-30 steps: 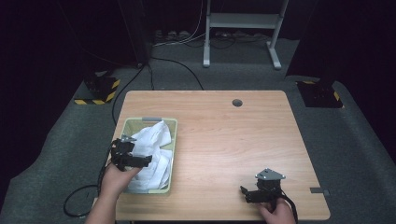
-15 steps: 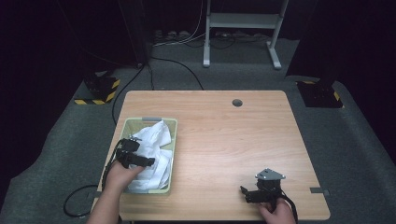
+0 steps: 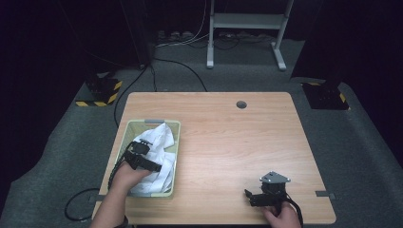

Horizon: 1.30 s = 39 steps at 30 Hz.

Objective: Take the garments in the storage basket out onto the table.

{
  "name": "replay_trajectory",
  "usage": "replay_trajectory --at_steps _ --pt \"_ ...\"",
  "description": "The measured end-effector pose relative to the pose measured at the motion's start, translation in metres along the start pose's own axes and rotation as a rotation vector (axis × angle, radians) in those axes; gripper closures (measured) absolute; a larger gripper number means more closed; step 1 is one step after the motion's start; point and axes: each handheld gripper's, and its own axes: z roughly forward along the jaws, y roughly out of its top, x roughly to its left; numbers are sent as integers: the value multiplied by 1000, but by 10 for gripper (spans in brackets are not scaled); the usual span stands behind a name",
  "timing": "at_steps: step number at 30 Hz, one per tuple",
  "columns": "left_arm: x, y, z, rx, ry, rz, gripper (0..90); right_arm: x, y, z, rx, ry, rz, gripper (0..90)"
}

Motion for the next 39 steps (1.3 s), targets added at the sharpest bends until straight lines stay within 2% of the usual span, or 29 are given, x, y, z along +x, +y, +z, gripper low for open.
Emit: replay_trajectory --at_steps 4,7,8,9,11,13,14,15,17,19,24,27,30,33,39 --pt "-2 2 3 24 23 18 11 0 0 0 0 0 0 0" --pt "-6 4 2 32 34 34 48 0 0 0 -1 0 -1 0" --pt "-6 4 1 35 30 47 115 0 0 0 0 0 0 0" --pt "-8 5 0 32 25 58 115 0 0 0 0 0 0 0" --pt "-11 5 -2 25 11 92 226 0 0 0 0 0 0 0" --pt "-14 5 -4 20 -1 115 299 0 0 0 0 0 -1 0" --pt "-14 5 -4 16 -4 116 373 0 0 0 0 0 0 0" --pt "-15 5 -5 8 -9 120 373 0 0 0 0 0 0 0" --pt "-15 3 -6 -6 -20 113 440 0 0 0 -1 8 -1 2" --pt "-15 4 -7 -1 -29 77 487 1 0 0 0 11 -10 0" --pt "-15 4 -8 -12 -32 55 580 1 0 0 1 11 -9 0" --pt "-18 5 -12 -19 -16 54 617 1 0 0 1 11 -9 0" --pt "-24 6 -18 -35 9 76 661 1 0 0 1 11 -9 0" --pt "-25 5 -24 -70 14 80 682 1 0 0 0 11 -9 0" --pt "-25 -1 -35 -175 -7 71 689 1 0 0 1 11 -9 0"
